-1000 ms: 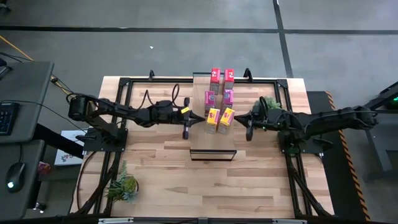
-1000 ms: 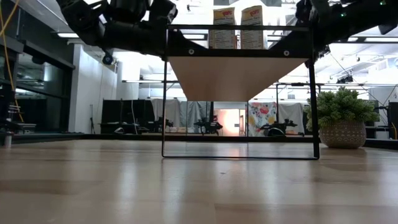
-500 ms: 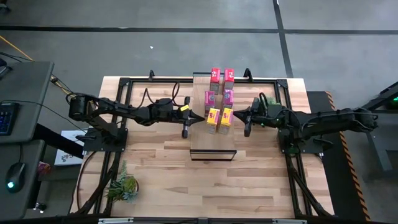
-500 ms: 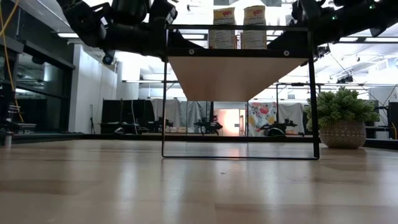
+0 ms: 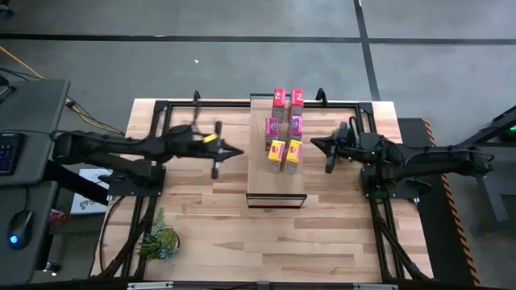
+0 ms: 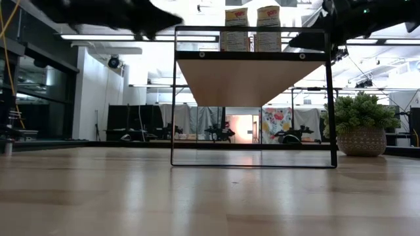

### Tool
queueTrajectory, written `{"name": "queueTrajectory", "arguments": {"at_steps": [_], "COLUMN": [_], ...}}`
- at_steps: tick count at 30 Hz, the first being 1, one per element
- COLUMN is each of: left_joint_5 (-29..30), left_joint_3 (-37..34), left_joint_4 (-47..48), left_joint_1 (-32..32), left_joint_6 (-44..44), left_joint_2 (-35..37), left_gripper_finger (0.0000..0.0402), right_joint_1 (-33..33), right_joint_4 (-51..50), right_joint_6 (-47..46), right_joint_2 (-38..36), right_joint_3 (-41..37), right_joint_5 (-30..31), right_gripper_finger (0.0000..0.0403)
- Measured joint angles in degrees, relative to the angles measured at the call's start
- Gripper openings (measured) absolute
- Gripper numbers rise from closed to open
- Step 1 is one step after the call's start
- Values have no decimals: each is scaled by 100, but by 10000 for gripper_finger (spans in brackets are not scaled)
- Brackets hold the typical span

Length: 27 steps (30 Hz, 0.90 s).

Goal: Stack cereal on shelf
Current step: Return to Home Position

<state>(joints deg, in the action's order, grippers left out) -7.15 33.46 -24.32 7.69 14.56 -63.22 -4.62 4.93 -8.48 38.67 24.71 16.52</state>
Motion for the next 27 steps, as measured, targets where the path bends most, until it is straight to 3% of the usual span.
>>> {"name": "queueTrajectory", "arguments": {"at_steps": [5, 15, 22, 27], "left_joint_5": [26, 17, 10, 4], "left_joint_3": [-910, -2520, -3149, -3262], "left_joint_4": [-549, -1683, -1626, -966], "left_joint_1": [-288, -530, -527, -523], "left_joint_6": [-173, -560, -806, -856], "left_joint_2": [1072, 2109, 2869, 3594], "left_gripper_finger": [0, 0, 0, 0], "right_joint_1": [0, 0, 0, 0], "right_joint_4": [-184, -412, -402, -446], "right_joint_6": [-38, -50, -51, -25], "right_joint_2": [-113, -115, -115, -130], "right_joint_3": [0, 0, 0, 0], "right_joint_5": [-9, -22, -22, -22], "right_gripper_finger": [0, 0, 0, 0]}}
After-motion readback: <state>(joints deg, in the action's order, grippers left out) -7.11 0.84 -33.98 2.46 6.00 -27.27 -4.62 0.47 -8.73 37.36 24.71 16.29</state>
